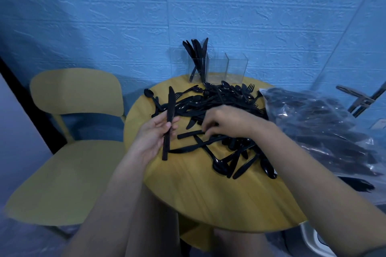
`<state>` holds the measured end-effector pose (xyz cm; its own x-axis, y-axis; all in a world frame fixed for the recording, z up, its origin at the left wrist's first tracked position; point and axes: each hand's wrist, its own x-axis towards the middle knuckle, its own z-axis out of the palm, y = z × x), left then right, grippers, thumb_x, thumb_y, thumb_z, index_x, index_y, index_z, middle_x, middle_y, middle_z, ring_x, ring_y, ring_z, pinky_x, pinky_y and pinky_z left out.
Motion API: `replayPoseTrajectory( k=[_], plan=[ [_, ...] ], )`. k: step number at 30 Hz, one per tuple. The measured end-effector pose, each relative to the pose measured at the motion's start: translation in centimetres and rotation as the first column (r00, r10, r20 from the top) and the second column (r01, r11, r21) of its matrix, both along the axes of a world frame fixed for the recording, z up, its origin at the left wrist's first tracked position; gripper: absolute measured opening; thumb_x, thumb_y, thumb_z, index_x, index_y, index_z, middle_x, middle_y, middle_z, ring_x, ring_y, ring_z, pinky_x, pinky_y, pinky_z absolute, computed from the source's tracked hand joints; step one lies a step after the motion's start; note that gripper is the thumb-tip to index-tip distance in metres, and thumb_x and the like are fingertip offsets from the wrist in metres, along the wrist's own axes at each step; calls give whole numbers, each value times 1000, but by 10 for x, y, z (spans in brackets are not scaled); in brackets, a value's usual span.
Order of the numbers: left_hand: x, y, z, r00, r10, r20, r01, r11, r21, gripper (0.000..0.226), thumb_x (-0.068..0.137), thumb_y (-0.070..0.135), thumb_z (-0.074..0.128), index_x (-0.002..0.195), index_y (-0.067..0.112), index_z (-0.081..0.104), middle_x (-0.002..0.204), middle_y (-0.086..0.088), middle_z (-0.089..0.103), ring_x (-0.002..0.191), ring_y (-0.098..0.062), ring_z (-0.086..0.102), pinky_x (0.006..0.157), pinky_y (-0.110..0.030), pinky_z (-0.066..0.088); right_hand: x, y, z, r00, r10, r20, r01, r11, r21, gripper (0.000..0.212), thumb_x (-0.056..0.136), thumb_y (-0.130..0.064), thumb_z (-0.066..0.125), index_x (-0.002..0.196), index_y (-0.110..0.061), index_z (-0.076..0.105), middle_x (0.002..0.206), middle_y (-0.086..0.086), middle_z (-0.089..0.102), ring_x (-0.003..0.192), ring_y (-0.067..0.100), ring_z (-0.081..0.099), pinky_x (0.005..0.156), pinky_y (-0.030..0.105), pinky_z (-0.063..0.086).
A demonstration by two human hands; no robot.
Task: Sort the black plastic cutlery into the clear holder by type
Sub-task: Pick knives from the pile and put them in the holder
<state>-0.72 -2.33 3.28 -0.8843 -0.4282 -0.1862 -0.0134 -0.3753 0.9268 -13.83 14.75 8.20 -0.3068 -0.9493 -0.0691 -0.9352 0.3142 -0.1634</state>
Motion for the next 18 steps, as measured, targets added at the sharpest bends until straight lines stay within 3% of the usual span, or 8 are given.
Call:
replayPoseTrajectory(
  k=[2, 5, 8, 10, 12, 14, 16, 18],
  plan=[
    [1, 0, -2, 999, 48, -21, -47, 997, 55, 43, 95, -10, 40, 132, 9, 51, 101, -4, 70, 81, -11, 62, 64, -20, 56, 10, -3, -11, 999, 13, 35, -15, 998, 60, 25, 87, -34, 65, 109, -21, 67, 102, -13, 53, 97, 6, 53, 90, 30, 49],
    [2, 1, -6, 996, 90, -28, -86, 988, 130, 43, 95, -9, 37, 131, 9, 51, 101, -7, 69, 71, -9, 58, 60, -19, 53, 20, -9, -24, 998, 55, -32, -52, 996, 78, 33, 88, -38, 63, 116, -20, 64, 108, -10, 53, 103, 9, 51, 88, 28, 45],
    [1, 2, -8, 994, 98, -40, -89, 979, 185, 41, 96, -8, 36, 129, 9, 53, 95, -5, 70, 65, -7, 55, 58, -20, 49, 25, -12, -29, 989, 97, -116, -95, 995, 23, 27, 93, -32, 57, 115, -18, 65, 109, -4, 58, 101, 12, 54, 88, 29, 45],
    [0, 1, -8, 992, 112, -54, -98, 974, 205, 38, 97, -5, 37, 128, 10, 53, 92, -4, 71, 66, -7, 55, 61, -21, 47, 24, -10, -26, 994, 66, -88, -73, 995, -69, 22, 94, -26, 56, 110, -17, 67, 103, -4, 60, 92, 9, 55, 86, 28, 48],
    [-1, 0, -11, 988, 138, -73, -120, 969, 217, 36, 98, -1, 39, 128, 11, 53, 91, -4, 72, 65, -7, 55, 62, -21, 47, 17, -6, -22, 1000, -10, 4, 10, 977, -215, 19, 93, -22, 58, 107, -15, 68, 96, -8, 58, 81, 2, 53, 79, 19, 48],
    [-2, -1, -14, 984, 156, -87, -133, 965, 228, 37, 97, 0, 41, 130, 12, 53, 91, -4, 72, 64, -5, 56, 59, -20, 48, 11, -2, -21, 982, -123, 141, 171, 897, -408, 18, 90, -20, 62, 106, -14, 69, 92, -10, 58, 79, -1, 53, 75, 12, 45],
    [-5, 1, -15, 985, 142, -102, -115, 966, 234, 38, 96, -1, 42, 130, 12, 53, 94, -4, 72, 66, -5, 58, 60, -21, 50, 7, -1, -18, 906, -204, 371, 394, 726, -564, 14, 89, -19, 65, 101, -15, 70, 88, -9, 62, 77, 1, 56, 73, 12, 46],
    [-10, 5, -13, 985, 116, -128, -84, 969, 230, 36, 96, -3, 42, 126, 12, 56, 95, -5, 72, 71, -7, 59, 66, -23, 51, 7, -8, -12, 783, -131, 608, 557, 583, -592, 8, 88, -15, 66, 96, -15, 67, 79, -5, 65, 69, 4, 58, 69, 15, 48]
  ],
)
